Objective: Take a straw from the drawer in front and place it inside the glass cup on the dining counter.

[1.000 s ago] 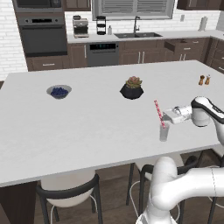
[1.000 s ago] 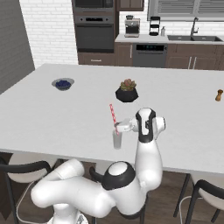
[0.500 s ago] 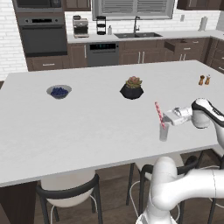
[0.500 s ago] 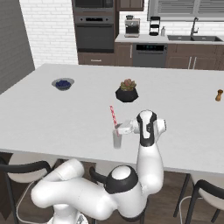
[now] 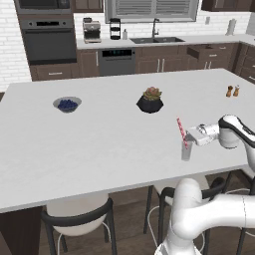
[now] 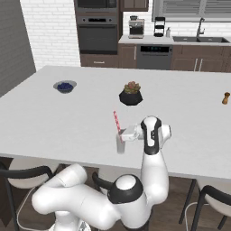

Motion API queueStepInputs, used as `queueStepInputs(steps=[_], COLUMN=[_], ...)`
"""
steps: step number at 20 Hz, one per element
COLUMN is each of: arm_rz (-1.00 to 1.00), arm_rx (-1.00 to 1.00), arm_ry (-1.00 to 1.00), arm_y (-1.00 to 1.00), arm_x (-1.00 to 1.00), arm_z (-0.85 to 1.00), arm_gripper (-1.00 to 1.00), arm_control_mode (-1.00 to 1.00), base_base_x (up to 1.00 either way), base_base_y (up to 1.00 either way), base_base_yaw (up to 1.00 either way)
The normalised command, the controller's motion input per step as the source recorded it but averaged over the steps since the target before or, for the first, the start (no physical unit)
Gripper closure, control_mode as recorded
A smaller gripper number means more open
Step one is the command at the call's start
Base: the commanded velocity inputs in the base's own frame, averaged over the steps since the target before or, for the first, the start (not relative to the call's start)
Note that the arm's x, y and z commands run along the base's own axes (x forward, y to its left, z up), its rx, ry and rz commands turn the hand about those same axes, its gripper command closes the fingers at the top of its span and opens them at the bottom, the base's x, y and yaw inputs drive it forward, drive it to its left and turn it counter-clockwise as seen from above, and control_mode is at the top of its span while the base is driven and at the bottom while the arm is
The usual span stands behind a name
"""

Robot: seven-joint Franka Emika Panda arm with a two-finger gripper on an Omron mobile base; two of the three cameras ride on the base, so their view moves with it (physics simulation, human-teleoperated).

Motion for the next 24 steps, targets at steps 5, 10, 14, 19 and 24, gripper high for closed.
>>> queueStepInputs(steps=[5,10,14,19,24], arm_rz=[0.00,0.00,0.00,0.00,0.00], arm_rx=[0.00,0.00,0.00,0.00,0.00], arm_ry=[-0.02,-0.02,-0.02,-0.01,-0.03], arm_y=[0.00,0.00,0.00,0.00,0.00], arm_x=[-0.01,-0.03,-0.08,-0.18,-0.23], arm_z=[-0.05,0.00,0.00,-0.01,-0.01], arm_gripper=[-1.00,-1.00,-1.00,-1.00,-1.00], arm_control_mode=[-1.00,-1.00,-1.00,-1.00,-1.00], base_base_x=[0.00,0.00,0.00,0.00,0.00], base_base_y=[0.00,0.00,0.00,0.00,0.00], base_base_yaw=[0.00,0.00,0.00,0.00,0.00])
